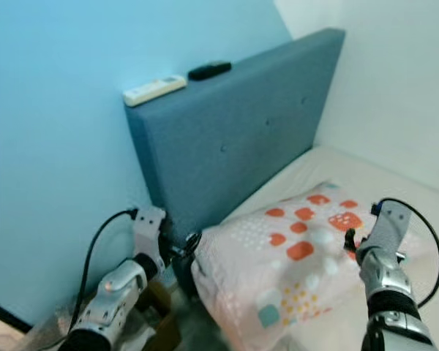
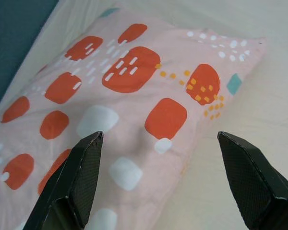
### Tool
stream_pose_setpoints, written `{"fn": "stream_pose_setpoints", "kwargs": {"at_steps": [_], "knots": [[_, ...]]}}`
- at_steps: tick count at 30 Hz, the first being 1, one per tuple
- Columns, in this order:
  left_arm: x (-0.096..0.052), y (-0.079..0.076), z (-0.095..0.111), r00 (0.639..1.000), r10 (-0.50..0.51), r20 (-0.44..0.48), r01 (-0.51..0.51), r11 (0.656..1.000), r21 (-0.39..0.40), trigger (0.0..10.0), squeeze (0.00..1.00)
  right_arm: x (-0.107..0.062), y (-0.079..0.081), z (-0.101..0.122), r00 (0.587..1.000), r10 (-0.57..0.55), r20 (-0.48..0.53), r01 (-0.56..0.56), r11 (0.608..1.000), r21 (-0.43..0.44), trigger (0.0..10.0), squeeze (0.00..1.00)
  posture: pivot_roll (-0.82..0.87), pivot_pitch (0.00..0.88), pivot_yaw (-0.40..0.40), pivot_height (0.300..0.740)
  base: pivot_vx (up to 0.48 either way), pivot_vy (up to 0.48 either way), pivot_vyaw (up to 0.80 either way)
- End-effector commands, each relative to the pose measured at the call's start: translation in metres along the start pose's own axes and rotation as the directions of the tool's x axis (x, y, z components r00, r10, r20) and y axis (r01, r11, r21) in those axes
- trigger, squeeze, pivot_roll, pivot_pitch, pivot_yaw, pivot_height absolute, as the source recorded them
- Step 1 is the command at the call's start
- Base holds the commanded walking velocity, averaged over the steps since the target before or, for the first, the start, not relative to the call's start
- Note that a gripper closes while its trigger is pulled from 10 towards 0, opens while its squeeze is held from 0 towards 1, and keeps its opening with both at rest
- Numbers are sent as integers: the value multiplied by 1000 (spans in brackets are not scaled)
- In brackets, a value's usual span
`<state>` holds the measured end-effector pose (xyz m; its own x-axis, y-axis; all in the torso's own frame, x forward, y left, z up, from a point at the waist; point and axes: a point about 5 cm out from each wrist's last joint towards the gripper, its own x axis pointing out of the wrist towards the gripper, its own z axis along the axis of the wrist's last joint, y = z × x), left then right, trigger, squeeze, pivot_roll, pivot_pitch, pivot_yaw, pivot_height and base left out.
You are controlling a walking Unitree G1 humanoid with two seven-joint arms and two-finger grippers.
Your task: Clean up the room
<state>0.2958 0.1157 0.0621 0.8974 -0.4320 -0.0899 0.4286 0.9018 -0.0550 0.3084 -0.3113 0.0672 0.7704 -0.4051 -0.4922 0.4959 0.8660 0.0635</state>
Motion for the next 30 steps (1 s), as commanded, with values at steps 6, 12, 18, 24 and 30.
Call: {"fn": "stream_pose_setpoints", "kwargs": {"at_steps": [6,12,18,24,30], "knots": [[-3,2,-6,999,18,-30,-17,1000,13,10000,0,0,14,-15,999,1,-43,7,981,195,10000,0,-58,62,-18,735,0,-134,0],[-4,0,-7,999,10,-31,-10,1000,12,10000,0,0,30,-31,994,69,-80,-37,938,345,10000,0,-57,71,-11,735,0,0,0],[-6,-1,-7,999,9,-32,-8,1000,20,10000,0,-5,63,-49,967,222,-127,-177,940,291,10000,0,-42,75,-18,735,0,0,0],[-8,2,-7,999,27,-33,-26,999,31,10000,0,-8,76,-60,955,243,-171,-200,951,234,10000,0,-33,80,-21,735,0,0,0],[-9,7,-6,998,46,-32,-45,997,55,10000,0,-4,61,-53,975,180,-131,-145,960,239,10000,0,-39,86,-21,705,0,0,0]]}}
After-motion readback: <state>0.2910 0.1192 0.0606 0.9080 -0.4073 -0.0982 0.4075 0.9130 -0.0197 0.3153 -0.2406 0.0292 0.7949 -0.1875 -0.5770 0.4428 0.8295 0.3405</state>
